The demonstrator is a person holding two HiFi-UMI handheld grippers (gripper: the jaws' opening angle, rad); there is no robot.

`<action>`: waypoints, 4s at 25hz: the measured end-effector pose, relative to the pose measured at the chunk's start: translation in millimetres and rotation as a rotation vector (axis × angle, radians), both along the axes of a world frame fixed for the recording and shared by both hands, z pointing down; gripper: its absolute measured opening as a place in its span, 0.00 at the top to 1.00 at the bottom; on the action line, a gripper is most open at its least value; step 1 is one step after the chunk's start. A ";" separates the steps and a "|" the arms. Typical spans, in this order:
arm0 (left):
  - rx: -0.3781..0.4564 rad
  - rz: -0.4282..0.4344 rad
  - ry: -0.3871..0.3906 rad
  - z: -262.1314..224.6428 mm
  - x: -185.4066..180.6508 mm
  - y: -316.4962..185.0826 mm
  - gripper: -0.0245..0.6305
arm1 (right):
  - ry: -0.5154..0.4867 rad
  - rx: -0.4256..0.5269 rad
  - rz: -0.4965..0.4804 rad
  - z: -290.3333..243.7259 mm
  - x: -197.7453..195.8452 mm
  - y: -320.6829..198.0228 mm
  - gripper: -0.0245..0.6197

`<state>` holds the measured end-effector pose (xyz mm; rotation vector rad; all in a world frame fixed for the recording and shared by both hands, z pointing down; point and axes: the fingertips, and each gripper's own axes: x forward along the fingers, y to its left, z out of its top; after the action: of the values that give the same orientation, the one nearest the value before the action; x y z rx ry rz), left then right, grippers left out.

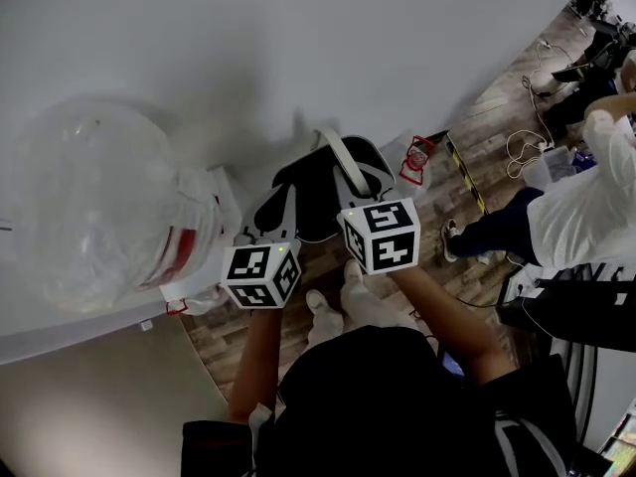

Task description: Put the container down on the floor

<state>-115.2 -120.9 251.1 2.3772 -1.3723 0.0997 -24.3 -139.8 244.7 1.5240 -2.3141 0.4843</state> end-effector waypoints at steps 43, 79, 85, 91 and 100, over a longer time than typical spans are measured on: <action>-0.342 -0.101 -0.007 210.9 28.5 14.3 0.94 | 0.104 -0.354 -0.049 228.3 36.2 3.1 0.91; -0.583 -0.089 -0.028 397.3 29.1 50.2 0.94 | 0.133 -0.615 -0.030 420.5 40.8 35.7 0.91; -0.597 -0.094 -0.029 415.6 21.2 52.4 0.94 | 0.144 -0.638 -0.032 442.9 37.5 41.6 0.91; -0.611 -0.094 -0.038 434.9 12.1 51.6 0.94 | 0.143 -0.654 -0.018 462.0 32.0 37.6 0.91; -0.621 -0.084 -0.021 461.9 11.5 50.3 0.94 | 0.164 -0.666 -0.033 496.4 22.4 35.1 0.91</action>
<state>-103.7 -70.6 713.0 1.8033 -1.2220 0.4566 -1.9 -104.7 741.0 1.1415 -1.7841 0.9618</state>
